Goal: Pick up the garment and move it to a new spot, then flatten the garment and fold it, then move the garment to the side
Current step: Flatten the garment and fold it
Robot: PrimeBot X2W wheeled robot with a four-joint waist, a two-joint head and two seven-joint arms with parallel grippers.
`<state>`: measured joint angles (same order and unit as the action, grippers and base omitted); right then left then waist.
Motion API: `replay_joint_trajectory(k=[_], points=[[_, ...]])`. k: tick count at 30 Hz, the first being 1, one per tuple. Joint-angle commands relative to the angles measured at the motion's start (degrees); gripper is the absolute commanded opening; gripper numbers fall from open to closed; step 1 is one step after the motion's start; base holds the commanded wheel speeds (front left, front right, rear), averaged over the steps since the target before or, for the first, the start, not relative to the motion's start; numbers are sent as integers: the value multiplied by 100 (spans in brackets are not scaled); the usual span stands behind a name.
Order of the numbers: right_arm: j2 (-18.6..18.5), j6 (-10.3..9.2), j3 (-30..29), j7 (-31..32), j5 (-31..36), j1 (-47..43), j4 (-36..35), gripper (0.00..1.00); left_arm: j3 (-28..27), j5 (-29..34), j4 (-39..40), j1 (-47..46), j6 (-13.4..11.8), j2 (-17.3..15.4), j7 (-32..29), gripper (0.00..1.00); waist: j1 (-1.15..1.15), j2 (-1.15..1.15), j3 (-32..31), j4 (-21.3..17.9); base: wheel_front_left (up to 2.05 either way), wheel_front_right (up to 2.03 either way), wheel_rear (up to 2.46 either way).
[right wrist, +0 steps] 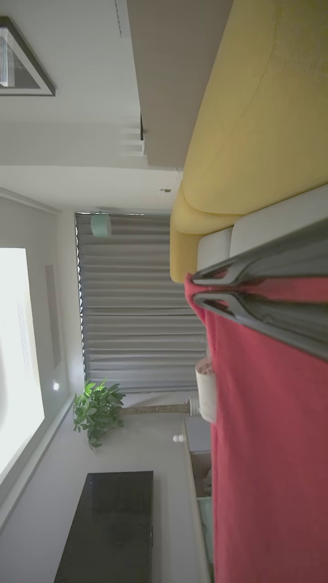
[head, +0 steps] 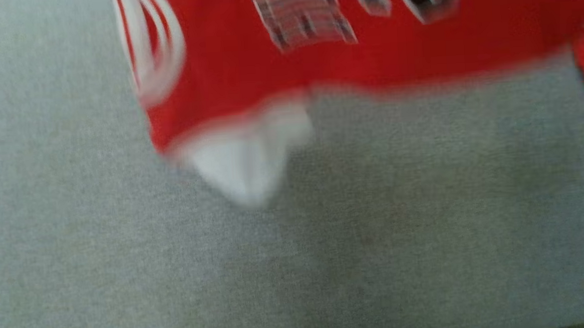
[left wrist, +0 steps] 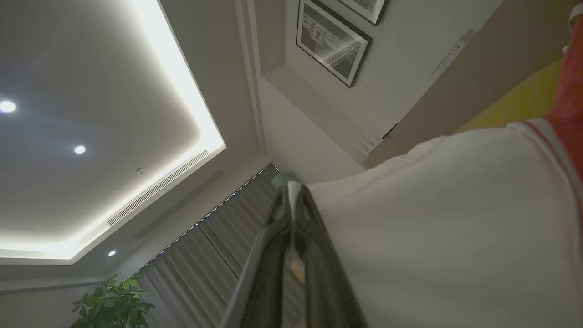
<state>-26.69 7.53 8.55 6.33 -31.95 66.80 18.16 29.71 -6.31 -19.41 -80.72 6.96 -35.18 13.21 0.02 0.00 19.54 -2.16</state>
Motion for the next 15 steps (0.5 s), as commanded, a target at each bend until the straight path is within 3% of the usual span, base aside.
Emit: replay_joint_trajectory(k=[1, 9, 15], points=[[6, -4, 67, -317, 126, 536, 104, 0, -264, 98, -127, -778, -153, -46, 85, 0, -2, 0, 454, 119, 0, 0, 0], [-180, -4, 79, -1346, 447, 1500, 716, 0, -191, 325, -193, -1590, -210, 252, 175, 0, -2, 0, 1050, 360, 0, 0, 0], [-484, -4, 389, -1604, 388, 1122, 1036, 0, -170, 99, 339, -732, -129, 156, 177, 0, -2, 0, 1326, 543, 0, 0, 0]])
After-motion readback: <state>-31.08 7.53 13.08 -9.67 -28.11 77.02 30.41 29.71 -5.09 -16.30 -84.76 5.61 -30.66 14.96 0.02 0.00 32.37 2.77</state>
